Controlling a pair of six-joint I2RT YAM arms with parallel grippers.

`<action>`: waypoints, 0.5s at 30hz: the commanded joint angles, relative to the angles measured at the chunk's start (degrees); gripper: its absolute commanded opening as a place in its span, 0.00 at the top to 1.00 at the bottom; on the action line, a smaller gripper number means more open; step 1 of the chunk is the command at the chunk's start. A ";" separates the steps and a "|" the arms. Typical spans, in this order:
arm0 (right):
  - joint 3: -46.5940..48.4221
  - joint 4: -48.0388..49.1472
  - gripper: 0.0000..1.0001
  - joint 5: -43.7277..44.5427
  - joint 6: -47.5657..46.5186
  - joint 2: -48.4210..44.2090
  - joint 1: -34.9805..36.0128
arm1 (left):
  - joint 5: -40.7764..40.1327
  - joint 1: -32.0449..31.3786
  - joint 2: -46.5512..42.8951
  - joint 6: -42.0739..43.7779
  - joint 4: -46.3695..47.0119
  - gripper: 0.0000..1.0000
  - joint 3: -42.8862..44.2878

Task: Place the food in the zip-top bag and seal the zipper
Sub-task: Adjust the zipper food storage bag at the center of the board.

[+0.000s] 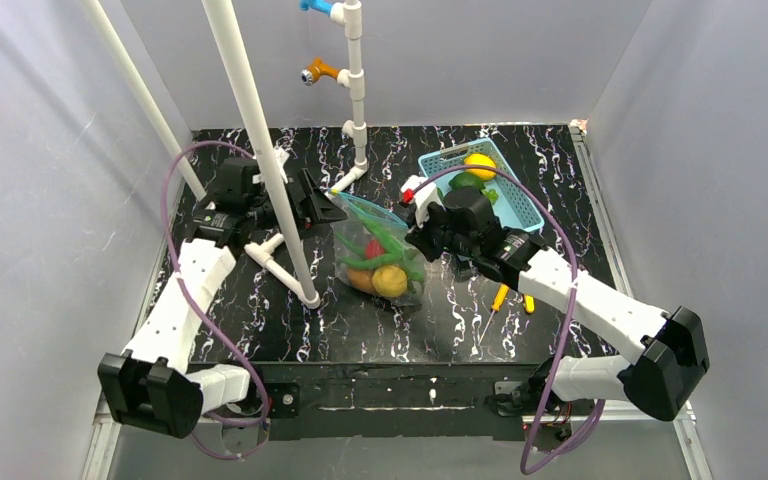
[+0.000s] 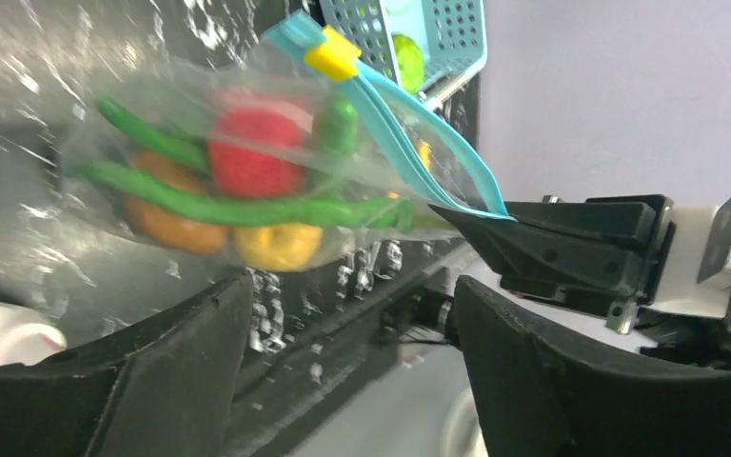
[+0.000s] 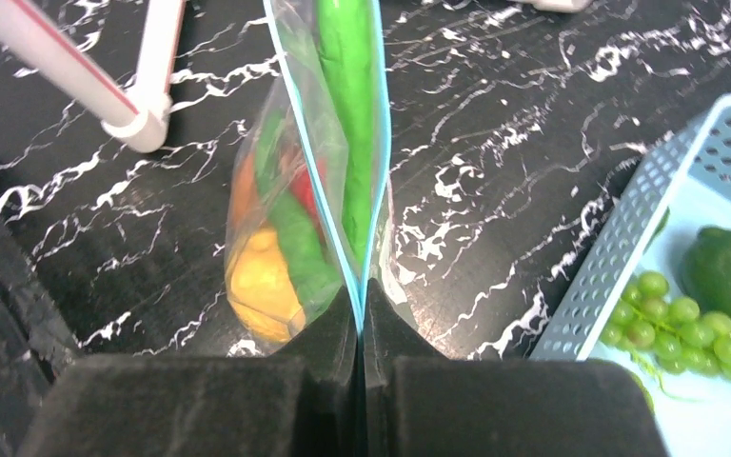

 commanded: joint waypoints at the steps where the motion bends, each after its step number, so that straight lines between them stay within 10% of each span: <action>1: 0.62 1.49 0.99 -16.17 -7.72 -0.47 -3.34 | -4.40 1.54 -3.96 17.79 -5.03 0.22 2.42; 15: 4.38 -3.06 0.99 -18.55 -9.00 4.09 -7.67 | -8.80 4.95 0.58 24.99 7.97 0.22 0.87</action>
